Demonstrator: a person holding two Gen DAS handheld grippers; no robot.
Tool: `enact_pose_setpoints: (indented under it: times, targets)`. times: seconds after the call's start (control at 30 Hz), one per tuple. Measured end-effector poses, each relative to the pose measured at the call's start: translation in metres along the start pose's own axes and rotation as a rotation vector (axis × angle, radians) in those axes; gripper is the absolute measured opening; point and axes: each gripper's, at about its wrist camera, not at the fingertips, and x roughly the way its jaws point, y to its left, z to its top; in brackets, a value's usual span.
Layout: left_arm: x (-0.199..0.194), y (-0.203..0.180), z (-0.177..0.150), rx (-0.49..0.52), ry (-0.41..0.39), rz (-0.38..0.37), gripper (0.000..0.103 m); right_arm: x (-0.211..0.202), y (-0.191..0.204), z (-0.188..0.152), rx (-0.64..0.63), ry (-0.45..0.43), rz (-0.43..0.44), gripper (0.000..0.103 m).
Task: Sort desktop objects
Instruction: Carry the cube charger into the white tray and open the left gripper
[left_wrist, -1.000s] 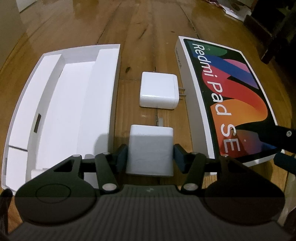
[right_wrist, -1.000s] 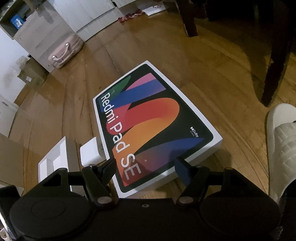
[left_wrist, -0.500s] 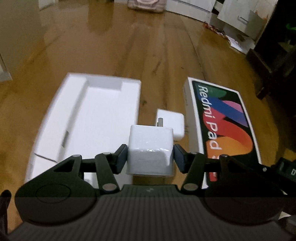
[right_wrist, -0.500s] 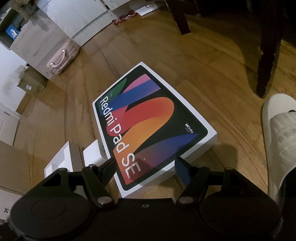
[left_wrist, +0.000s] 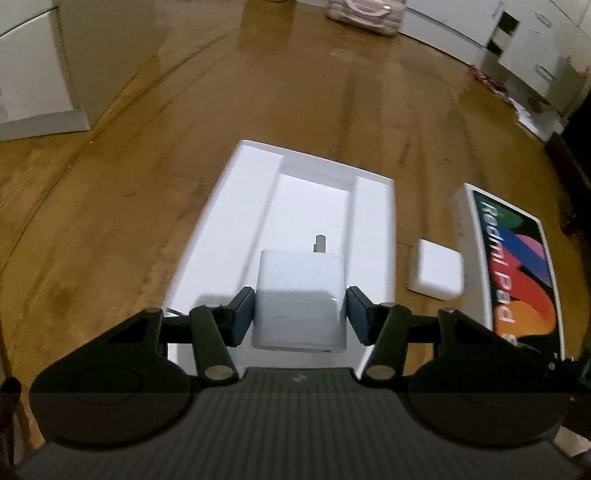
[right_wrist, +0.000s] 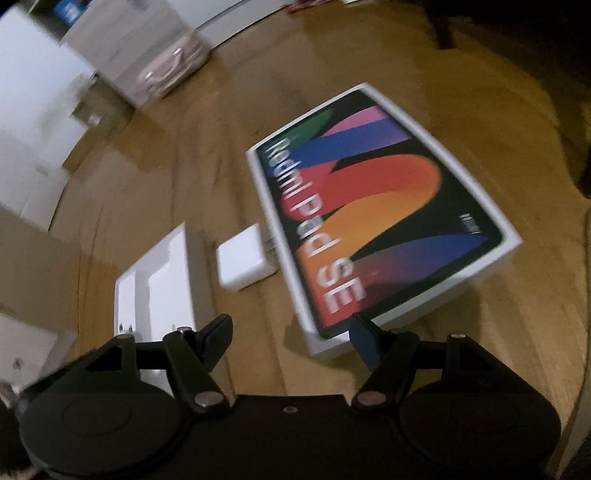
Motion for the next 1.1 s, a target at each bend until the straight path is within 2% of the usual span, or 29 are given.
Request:
enact_pose_setpoints:
  times: [0.13, 0.33, 0.53, 0.87, 0.97, 1.03, 1.1]
  targets:
    - [0.013, 0.0, -0.004, 0.001, 0.02, -0.007, 0.053, 0.008, 0.011, -0.006, -0.056, 0.037, -0.019, 0.075]
    - [0.031, 0.001, -0.015, 0.008, 0.026, -0.007, 0.053, 0.008, 0.013, -0.01, -0.074, 0.044, -0.027, 0.075]
    - [0.034, 0.003, -0.02, 0.019, 0.043, 0.049, 0.053, 0.008, 0.007, -0.01, -0.063, 0.059, -0.031, 0.075]
    - [0.036, 0.006, -0.025, 0.003, 0.066, 0.043, 0.053, 0.013, 0.012, -0.015, -0.079, 0.08, -0.03, 0.075]
    - [0.031, 0.006, -0.024, -0.01, 0.053, 0.035, 0.056, 0.014, 0.01, -0.014, -0.072, 0.081, -0.034, 0.075]
    - [0.026, 0.009, -0.021, -0.028, 0.055, -0.002, 0.061, 0.016, 0.011, -0.015, -0.074, 0.086, -0.04, 0.075]
    - [0.018, 0.012, -0.018, -0.059, 0.037, -0.031, 0.061, 0.018, 0.012, -0.017, -0.084, 0.094, -0.044, 0.075]
